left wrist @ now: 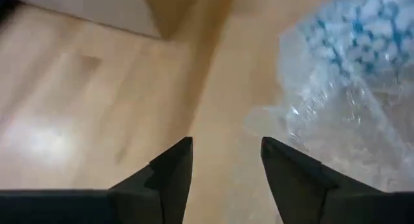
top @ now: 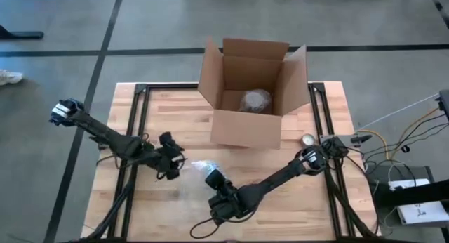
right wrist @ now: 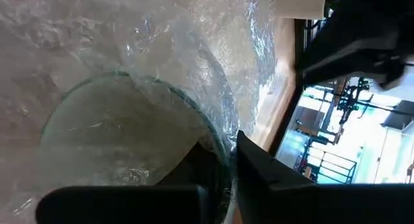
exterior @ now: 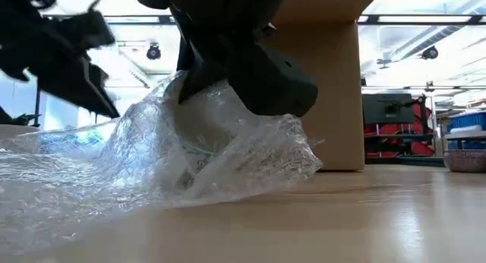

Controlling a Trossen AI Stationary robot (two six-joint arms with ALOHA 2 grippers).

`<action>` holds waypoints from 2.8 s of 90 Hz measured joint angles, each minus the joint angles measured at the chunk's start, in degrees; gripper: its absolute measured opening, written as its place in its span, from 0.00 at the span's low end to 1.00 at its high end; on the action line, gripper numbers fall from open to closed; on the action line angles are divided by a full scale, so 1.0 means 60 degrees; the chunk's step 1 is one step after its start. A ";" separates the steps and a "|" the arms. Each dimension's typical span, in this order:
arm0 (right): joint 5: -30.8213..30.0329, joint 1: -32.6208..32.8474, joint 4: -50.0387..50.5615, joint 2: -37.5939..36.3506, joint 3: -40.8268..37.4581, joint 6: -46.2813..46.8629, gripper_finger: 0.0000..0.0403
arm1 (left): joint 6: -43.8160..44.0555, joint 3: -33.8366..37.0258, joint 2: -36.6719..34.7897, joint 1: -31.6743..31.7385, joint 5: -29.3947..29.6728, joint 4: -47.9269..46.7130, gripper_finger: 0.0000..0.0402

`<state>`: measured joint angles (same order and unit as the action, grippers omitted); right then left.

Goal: Wrap mug
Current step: Wrap the blue patterned mug with the bubble wrap

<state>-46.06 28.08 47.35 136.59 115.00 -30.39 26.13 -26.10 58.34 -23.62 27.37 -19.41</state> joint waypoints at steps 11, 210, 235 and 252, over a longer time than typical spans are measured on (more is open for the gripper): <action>0.0000 0.0000 -0.0022 0.0000 0.0000 0.0105 0.04 | -0.0650 0.0156 0.0264 0.0911 -0.0932 0.0228 0.45; 0.0630 -0.0208 -0.0455 -0.0022 -0.0007 0.0239 0.05 | -0.1916 -0.0435 0.0843 0.3421 -0.5312 -0.0558 0.50; 0.0634 -0.0208 -0.0459 -0.0022 -0.0007 0.0229 0.05 | -0.2619 0.0748 0.1298 0.4865 -0.6769 0.1705 0.55; 0.0630 -0.0208 -0.0466 -0.0022 -0.0007 0.0171 0.05 | -0.3006 0.0803 0.2235 0.4879 -0.7272 0.2756 0.52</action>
<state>-42.28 26.83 44.56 136.46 114.96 -29.36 8.09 -21.28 71.75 5.65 -16.26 -2.88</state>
